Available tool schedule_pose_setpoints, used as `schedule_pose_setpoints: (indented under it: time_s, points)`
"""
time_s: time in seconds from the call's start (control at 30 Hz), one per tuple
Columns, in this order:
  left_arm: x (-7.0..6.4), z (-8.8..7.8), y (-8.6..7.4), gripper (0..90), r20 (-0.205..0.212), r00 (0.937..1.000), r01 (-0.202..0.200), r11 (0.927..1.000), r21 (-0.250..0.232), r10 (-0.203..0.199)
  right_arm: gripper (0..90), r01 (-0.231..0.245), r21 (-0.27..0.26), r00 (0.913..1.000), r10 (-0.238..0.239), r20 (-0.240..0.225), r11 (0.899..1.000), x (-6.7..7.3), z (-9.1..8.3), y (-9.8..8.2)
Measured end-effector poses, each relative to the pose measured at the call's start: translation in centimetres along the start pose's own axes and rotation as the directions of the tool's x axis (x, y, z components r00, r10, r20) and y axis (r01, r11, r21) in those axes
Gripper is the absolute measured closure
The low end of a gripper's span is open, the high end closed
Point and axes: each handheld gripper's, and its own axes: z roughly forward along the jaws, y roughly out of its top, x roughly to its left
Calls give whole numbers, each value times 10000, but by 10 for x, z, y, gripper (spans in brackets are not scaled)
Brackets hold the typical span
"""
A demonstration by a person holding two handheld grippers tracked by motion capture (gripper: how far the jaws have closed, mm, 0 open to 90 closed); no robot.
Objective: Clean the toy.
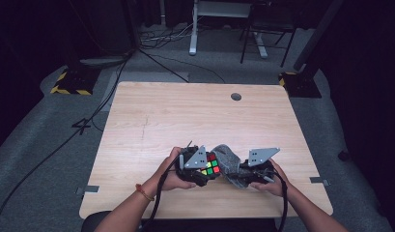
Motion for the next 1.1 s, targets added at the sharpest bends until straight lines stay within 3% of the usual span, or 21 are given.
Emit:
schedule_pose_setpoints:
  time_s: [0.17, 0.3, 0.4, 0.5, 0.57, 0.7, 0.83, 1.03, 1.1]
  points:
    - [-4, 7, 0, 334, 87, 9996, -285, 9986, 453, 281, 739, 335, -813, 9992, -351, -180, 9961, 7, -5, 9]
    - [-8, 10, 1, 335, 190, 9987, -473, 9972, 587, 463, 738, 526, -1329, 9986, -531, -3, 9897, 9, -11, 16]
    - [-9, 9, 3, 335, 295, 9985, -481, 9977, 486, 467, 738, 468, -1110, 9988, -451, 175, 9927, 6, -11, 17]
    - [-6, 3, 3, 335, 334, 9991, -284, 9994, 171, 278, 738, 190, -422, 9994, -177, 312, 9989, 0, -5, 11]
    - [-4, -2, 3, 335, 220, 9996, -191, 9998, 16, 190, 738, -59, -141, 10000, 60, 77, 9999, -3, -1, 5]
    - [0, -7, 2, 335, 136, 9999, 13, 9997, -232, -10, 737, 69, 236, 9999, -67, -85, 9997, 1, 3, 2]
    - [0, -5, 1, 335, 32, 9999, -112, 9999, 7, 112, 737, 386, -152, 9992, -387, -69, 9991, 8, -4, 6]
    - [-5, 5, 1, 335, 230, 9994, -287, 9985, 465, 277, 736, 570, -1257, 9980, -600, -201, 9904, 14, -14, 20]
    - [-8, 9, 1, 335, 188, 9986, -515, 9962, 696, 503, 736, 696, -1183, 9975, -704, -25, 9905, 14, -13, 23]
